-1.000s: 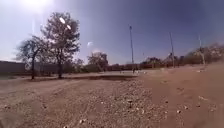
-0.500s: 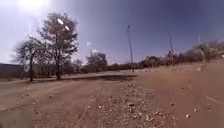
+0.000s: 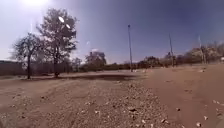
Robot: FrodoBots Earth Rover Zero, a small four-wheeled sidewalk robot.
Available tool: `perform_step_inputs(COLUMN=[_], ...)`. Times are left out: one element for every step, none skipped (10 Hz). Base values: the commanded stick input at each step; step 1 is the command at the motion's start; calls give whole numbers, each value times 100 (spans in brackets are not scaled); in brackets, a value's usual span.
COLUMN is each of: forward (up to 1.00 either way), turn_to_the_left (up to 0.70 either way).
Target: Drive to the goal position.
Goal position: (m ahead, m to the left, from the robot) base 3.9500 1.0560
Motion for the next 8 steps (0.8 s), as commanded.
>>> perform_step_inputs(forward=[50, 50, 50, 50, 50, 50, 50, 50], turn_to_the_left=[0, 0, 0, 0, 0, 0, 0, 0])
